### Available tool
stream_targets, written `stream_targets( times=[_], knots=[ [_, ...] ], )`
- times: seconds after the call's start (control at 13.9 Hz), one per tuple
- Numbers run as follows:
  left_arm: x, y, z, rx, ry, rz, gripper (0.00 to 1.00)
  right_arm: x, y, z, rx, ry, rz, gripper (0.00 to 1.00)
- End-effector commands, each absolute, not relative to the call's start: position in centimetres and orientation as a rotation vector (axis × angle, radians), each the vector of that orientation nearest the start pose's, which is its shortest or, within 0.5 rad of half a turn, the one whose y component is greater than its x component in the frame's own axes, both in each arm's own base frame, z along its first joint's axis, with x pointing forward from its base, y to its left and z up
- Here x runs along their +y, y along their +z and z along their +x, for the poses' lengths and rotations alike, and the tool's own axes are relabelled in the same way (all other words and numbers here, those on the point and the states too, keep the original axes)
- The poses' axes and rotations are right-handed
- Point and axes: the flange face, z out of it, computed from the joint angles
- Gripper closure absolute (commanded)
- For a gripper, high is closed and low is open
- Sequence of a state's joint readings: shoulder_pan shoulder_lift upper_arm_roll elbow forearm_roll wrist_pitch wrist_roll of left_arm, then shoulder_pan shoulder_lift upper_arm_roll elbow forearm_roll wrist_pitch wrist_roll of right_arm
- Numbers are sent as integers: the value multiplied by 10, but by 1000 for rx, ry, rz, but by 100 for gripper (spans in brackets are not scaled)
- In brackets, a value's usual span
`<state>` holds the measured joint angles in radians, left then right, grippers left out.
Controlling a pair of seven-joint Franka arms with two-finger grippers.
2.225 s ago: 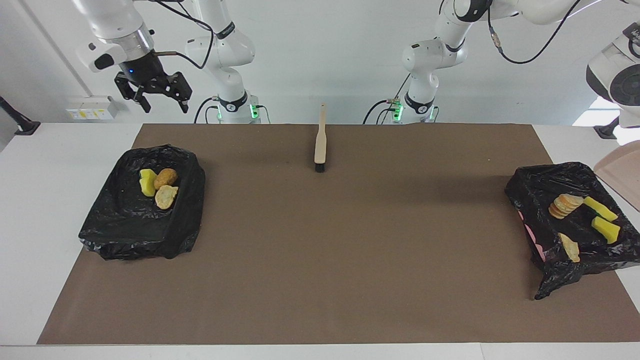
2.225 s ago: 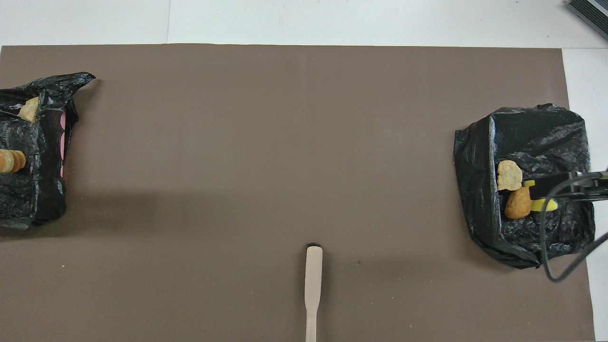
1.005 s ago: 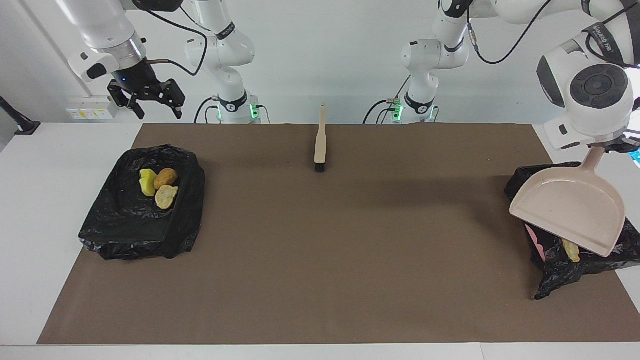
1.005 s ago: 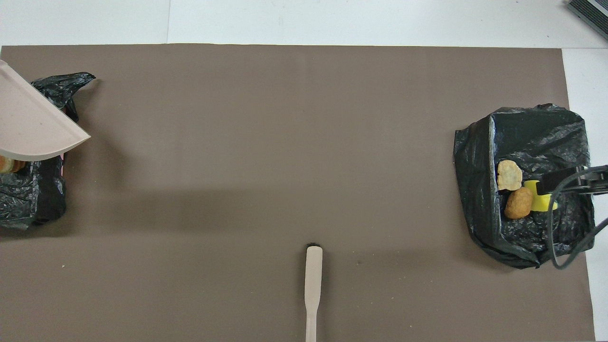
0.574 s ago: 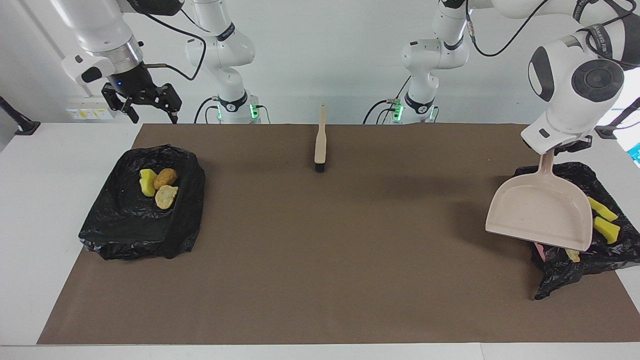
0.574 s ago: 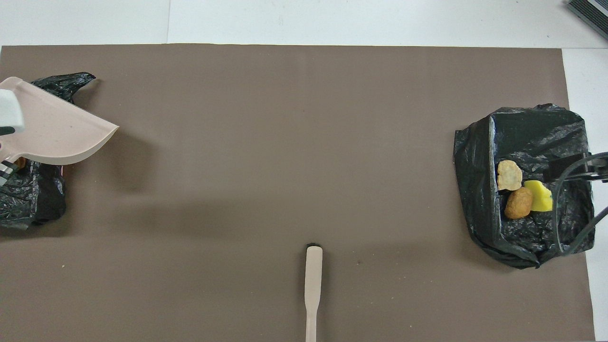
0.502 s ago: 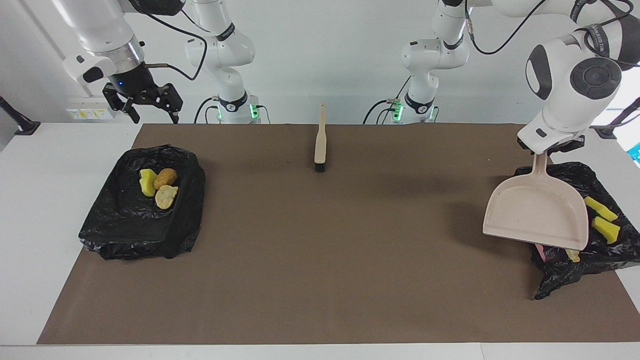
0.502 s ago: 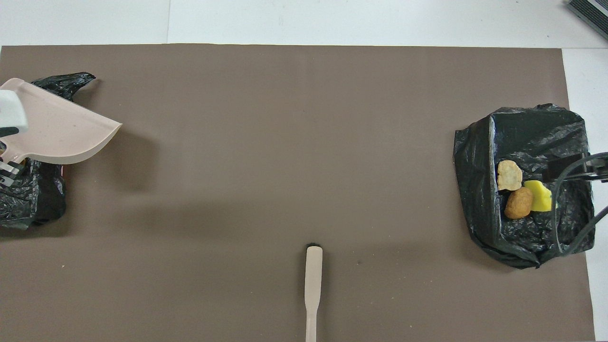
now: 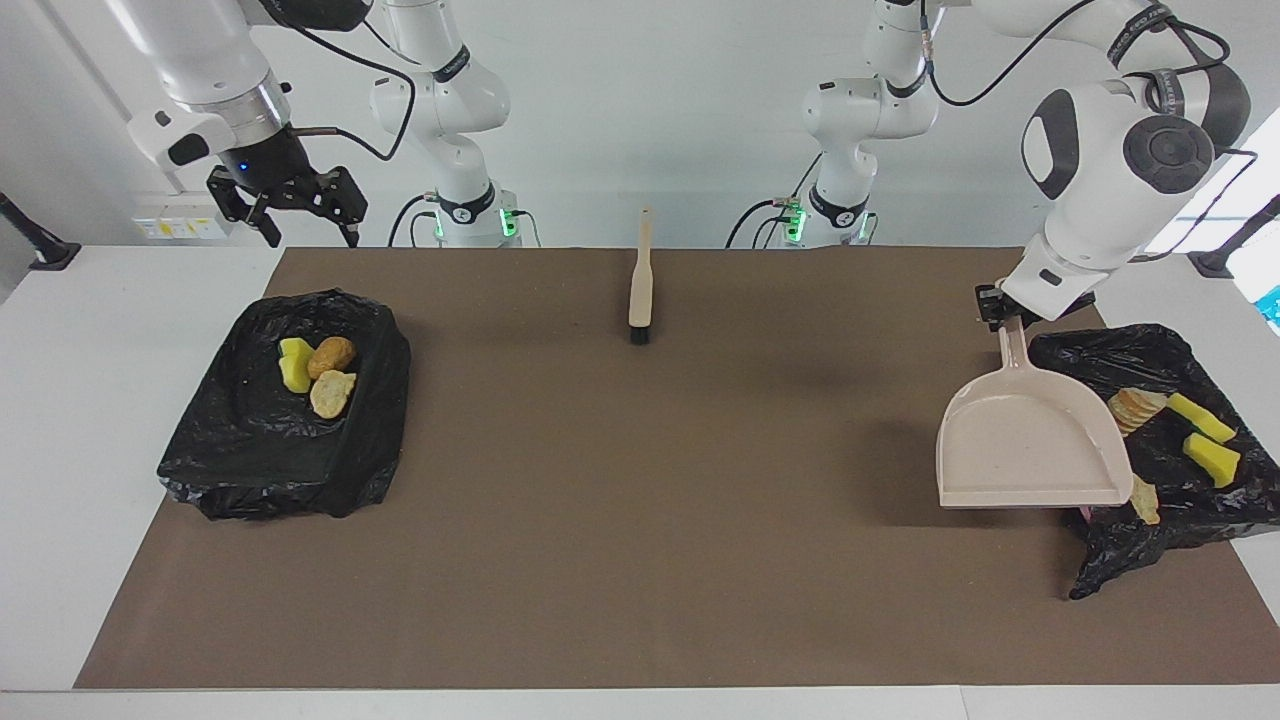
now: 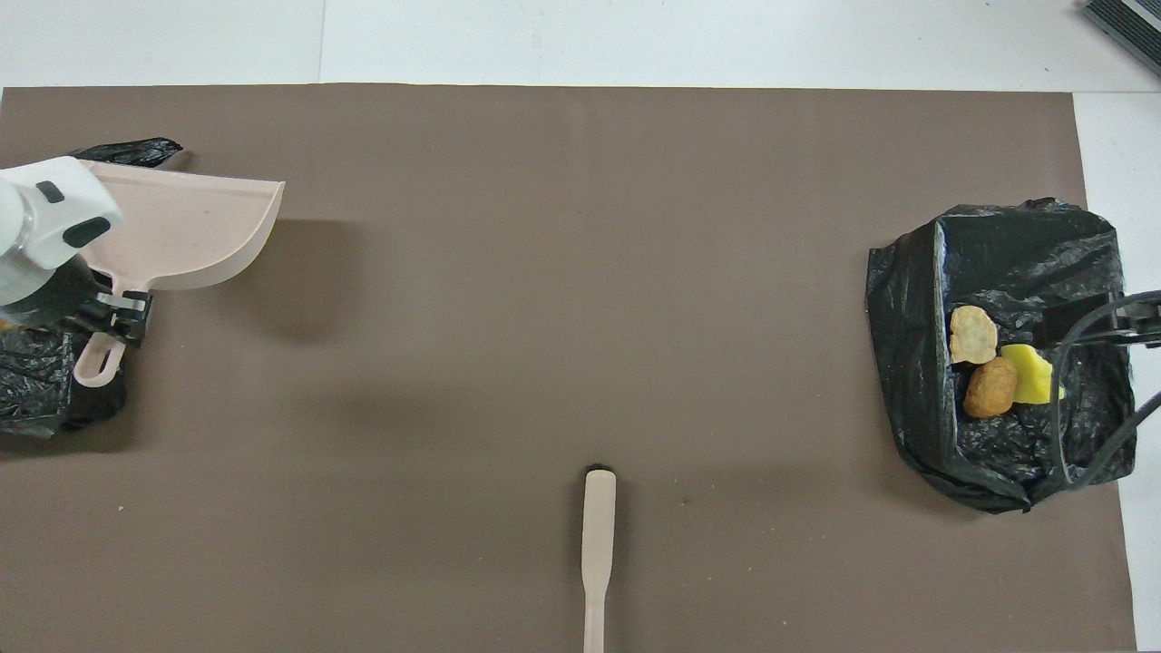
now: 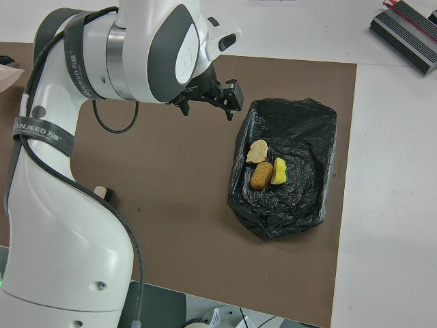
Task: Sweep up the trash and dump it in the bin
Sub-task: 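Lift the empty dustpan away from the bag with the left gripper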
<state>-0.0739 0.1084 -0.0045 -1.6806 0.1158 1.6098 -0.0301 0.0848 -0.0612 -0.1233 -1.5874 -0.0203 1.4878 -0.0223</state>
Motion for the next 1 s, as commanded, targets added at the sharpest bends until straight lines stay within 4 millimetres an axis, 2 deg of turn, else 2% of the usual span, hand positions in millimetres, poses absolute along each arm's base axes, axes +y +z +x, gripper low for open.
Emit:
stream_targets(
  times=[0.0,0.22,0.5,0.57,0.72,0.86,0.93],
  knots=[
    [-73,513,568,-9,174,-3096,100,-25,645,527,-13,54,-3148,0],
    [-122,514,562,4,171,-3140,100,-27,645,527,-6,50,-3150,0],
    [-201,513,545,40,151,-3153,100,-27,645,527,-6,50,-3150,0],
    [-225,503,541,53,174,-3147,100,-27,645,527,-6,50,-3150,0],
    [-289,469,539,54,204,-3125,100,-26,645,527,-8,50,-3150,0],
    [-329,457,539,-18,137,-3191,100,-27,645,527,-6,50,-3150,0],
    [-357,436,532,-40,169,-3214,100,-27,645,527,-6,50,-3150,0]
  ],
)
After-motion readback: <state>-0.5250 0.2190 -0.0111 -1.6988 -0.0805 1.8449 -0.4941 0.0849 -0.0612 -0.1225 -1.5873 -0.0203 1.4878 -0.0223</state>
